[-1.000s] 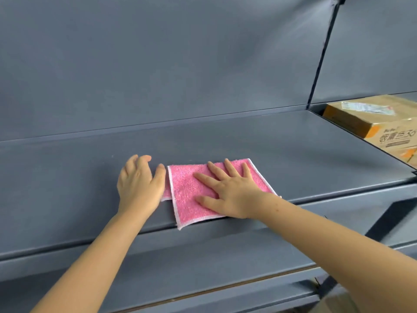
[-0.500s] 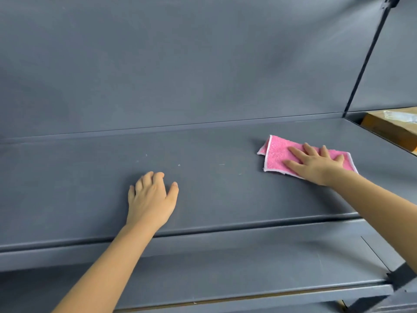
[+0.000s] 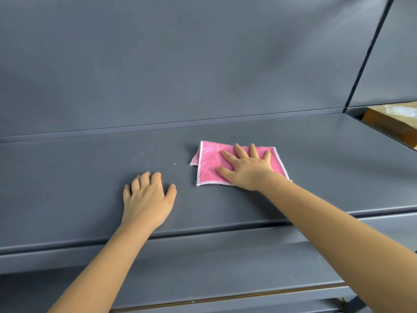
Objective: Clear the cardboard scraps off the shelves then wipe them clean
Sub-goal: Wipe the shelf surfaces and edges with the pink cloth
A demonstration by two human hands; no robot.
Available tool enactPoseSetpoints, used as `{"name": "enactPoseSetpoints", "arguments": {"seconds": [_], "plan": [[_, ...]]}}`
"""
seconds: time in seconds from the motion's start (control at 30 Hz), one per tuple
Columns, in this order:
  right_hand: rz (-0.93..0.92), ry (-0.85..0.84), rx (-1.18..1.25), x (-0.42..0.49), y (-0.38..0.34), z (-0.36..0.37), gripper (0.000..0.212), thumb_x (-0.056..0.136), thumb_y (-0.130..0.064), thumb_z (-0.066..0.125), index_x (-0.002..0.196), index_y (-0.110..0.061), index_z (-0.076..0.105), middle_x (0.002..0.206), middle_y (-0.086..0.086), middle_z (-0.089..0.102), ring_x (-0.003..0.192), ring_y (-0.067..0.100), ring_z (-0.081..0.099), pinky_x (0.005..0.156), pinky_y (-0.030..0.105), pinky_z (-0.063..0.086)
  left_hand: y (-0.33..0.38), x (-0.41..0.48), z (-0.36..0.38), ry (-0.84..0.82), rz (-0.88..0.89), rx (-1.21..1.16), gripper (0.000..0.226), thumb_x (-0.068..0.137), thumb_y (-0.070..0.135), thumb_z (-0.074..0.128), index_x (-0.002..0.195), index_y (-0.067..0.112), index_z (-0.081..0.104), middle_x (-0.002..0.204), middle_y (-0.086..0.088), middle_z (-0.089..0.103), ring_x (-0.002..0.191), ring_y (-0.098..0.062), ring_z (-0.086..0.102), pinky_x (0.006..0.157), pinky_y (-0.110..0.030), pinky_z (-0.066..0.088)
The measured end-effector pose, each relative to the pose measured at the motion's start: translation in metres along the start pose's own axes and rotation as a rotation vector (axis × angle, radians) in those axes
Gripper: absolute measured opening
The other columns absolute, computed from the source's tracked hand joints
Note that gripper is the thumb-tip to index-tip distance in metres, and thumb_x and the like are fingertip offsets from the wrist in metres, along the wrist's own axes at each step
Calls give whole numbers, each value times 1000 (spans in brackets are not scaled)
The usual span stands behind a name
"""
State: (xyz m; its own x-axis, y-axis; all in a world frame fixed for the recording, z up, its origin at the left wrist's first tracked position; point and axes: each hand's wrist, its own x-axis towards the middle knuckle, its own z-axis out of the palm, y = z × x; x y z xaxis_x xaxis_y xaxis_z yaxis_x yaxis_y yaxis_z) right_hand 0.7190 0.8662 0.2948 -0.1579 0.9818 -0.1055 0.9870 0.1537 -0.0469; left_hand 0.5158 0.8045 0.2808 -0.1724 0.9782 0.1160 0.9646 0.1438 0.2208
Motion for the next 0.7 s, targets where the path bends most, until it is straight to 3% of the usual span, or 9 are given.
{"name": "enactPoseSetpoints", "arguments": {"seconds": [0.17,0.33,0.5,0.7], "plan": [[-87,-10,-2,-33,-17,5,64,89,-66,17,145,-43,-2,159,-2,-7,145,36,-8,112,63,-5,-2,-1,-4,-30,6,-46,49,94,36,34,137,13,30,148,-8,28,137,-27,20,114,-44,13],[-94,-15,-19,-72,-38,12,63,90,-64,18,145,-43,-5,159,-4,-10,145,34,-11,112,61,-6,-23,0,-27,-24,9,-294,45,93,30,38,135,11,34,143,-11,35,131,-30,31,107,-41,26],[-19,-6,-5,-62,-84,10,63,90,-64,19,146,-43,-2,159,-3,-7,145,36,-8,112,63,-3,-76,9,-32,-14,-31,-95,45,93,31,37,131,8,37,142,-16,36,129,-33,32,108,-44,23],[97,-4,11,-45,-121,11,63,90,-64,17,146,-41,0,159,-2,-5,145,37,-7,111,65,-3,-78,17,-19,-45,11,8,45,93,37,31,127,8,39,137,-17,37,128,-36,28,111,-51,15]]}}
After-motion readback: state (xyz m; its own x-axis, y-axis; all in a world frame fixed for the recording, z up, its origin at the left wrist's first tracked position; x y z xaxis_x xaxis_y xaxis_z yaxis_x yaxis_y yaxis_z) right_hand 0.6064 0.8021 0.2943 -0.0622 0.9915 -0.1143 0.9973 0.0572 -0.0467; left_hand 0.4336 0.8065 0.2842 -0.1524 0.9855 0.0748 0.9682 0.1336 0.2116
